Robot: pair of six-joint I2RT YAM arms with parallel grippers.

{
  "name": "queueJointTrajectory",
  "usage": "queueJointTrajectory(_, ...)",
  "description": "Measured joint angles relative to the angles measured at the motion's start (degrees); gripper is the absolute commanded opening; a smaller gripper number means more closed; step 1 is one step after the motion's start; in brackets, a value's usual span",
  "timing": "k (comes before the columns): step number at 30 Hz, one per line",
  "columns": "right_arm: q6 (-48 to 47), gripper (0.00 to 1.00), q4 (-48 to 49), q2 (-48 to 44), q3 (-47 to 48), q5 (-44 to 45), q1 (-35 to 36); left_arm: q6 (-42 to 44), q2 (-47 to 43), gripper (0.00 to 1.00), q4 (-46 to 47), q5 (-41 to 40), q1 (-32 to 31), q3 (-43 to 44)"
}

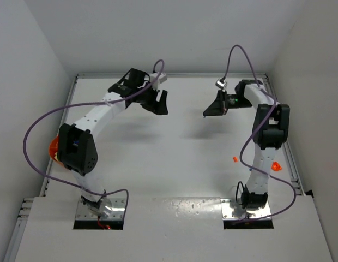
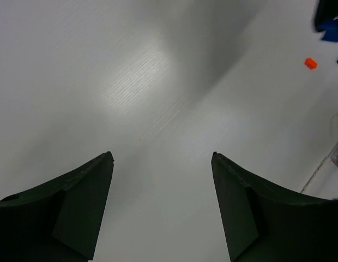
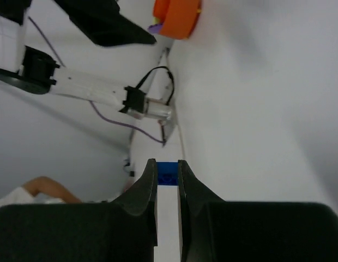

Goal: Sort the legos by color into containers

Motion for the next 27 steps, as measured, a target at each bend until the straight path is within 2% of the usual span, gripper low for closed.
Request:
queueJointTrajectory(1,3.1,0.00,1.2,0.0,-0.2,-0.6,1.1,0.0,-0.2,0.77,1.2,-0.5,-1.5,-0.4)
queueJointTrajectory(3,14.3,0.00,10.3,-2.0,-4.5,0.0,3.3,-0.7,-0.2,0.75,3.7,-0.8,-4.3,-0.6)
queueJointTrajectory(6,41.0,0.00,36.1,-9.7,-19.1,5.8,3.8,-2.3,0.0,0.75,6.5,-1.5,-5.2,-0.6)
queueJointTrajectory(8,55.4,0.00,48.0,-15.0,-27.0,9.5,2.5,-4.1,0.1,0.75,10.0,-2.8,-5.0,-1.7)
queueJointTrajectory(11,66.9,0.00,58.9,-17.1,-27.3,13.9,0.7,-5.9,-0.2,0.75,14.8,-5.0,-4.9,-5.2)
queueJointTrajectory(15,79.6,0.00,71.5,-17.7,-27.4,19.0,-0.3,-7.5,-0.2,0.68,16.2,-6.7,-6.5,-7.3)
queueJointTrajectory(16,82.3,0.00,73.7,-17.7,-27.7,20.2,-0.3,-7.8,-0.2,0.65,16.9,-6.6,-7.1,-7.2)
queueJointTrajectory(18,87.2,0.00,77.3,-17.6,-28.3,22.4,-0.2,-8.3,-0.2,0.63,17.8,-5.7,-8.2,-6.7)
queueJointTrajectory(23,93.6,0.00,79.7,-15.7,-27.9,26.4,0.4,-10.0,1.5,0.58,19.3,-1.4,-10.0,-3.3)
queueJointTrajectory(27,96.4,0.00,79.5,-13.3,-27.0,28.1,0.9,-11.7,5.0,0.58,20.7,2.1,-11.2,1.4)
